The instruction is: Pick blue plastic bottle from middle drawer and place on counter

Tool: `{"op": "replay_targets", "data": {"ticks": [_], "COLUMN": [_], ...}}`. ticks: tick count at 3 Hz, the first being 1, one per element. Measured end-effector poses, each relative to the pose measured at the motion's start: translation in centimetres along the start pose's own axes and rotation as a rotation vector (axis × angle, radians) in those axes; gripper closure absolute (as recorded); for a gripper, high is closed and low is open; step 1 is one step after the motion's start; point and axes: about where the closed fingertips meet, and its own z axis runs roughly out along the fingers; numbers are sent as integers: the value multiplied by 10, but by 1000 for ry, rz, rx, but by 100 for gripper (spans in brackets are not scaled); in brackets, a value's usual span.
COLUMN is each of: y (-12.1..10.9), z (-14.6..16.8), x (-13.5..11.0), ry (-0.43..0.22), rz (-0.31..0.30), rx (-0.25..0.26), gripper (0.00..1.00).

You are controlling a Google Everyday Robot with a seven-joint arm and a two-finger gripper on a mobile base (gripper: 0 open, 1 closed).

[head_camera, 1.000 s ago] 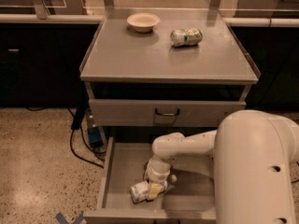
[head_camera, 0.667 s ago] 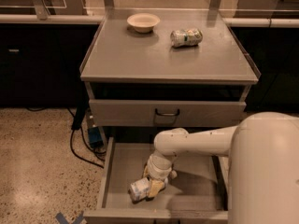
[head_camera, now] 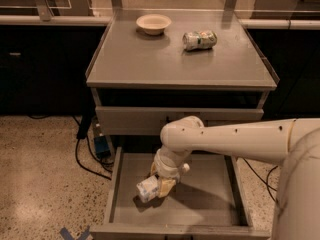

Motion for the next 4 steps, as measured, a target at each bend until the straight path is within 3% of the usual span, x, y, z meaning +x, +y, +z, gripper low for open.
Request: {"op": "replay_targets", "data": {"ticks": [2,3,4], "y": [-40,-62,-63], "z": [-105,-150,-155], "x": [-23,-28,-30], "ry": [151,188,187], "rz": [-76,-72,-79], "rx": [87,133,132], "gripper": [100,100,100]}}
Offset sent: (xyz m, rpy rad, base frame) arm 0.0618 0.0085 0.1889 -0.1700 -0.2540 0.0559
